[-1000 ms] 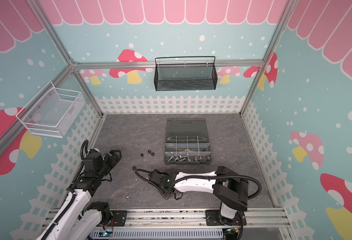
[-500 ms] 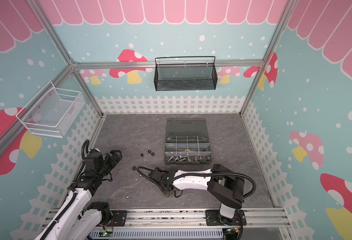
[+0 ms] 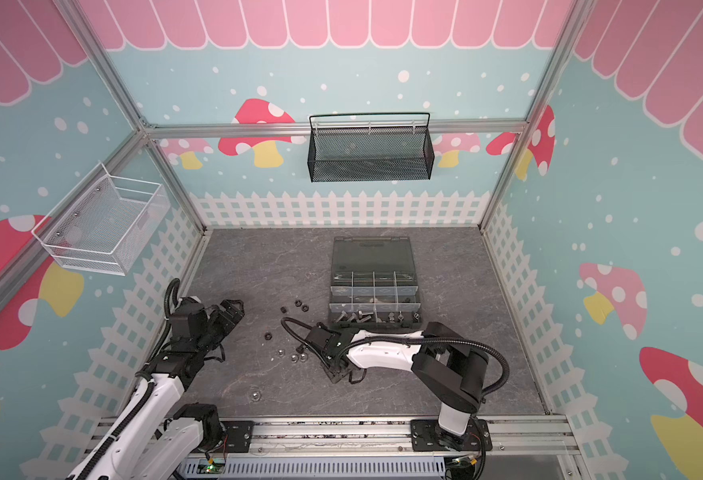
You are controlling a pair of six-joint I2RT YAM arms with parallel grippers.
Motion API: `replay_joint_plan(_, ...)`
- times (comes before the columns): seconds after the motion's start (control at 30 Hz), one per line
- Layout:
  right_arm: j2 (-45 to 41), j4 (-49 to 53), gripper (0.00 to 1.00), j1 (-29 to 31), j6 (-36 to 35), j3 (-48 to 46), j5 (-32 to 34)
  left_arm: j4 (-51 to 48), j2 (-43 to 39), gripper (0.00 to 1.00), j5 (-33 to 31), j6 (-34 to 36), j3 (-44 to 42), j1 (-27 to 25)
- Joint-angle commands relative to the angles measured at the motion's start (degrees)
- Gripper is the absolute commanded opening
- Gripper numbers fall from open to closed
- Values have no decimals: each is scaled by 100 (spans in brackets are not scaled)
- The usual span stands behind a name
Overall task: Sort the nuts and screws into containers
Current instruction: 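Lower the right gripper around a black bolt beside a silver nut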
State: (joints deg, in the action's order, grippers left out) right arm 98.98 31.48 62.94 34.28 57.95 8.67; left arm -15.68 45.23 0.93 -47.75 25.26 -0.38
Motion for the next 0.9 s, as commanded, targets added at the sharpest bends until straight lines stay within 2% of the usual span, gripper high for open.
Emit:
replay_joint_plan(0.0,44,5,54,-42,156,115,-205,41,29,100,-22,11,-48,33)
replay_joint_plan(0.5,122,-2,52,-52,191,106,-290,25,45,100,-18,20,-65,31)
replay_joint_plan(0.87,184,-28,60,56,-219,512,-221,11,57,100,-58,37,-65,35)
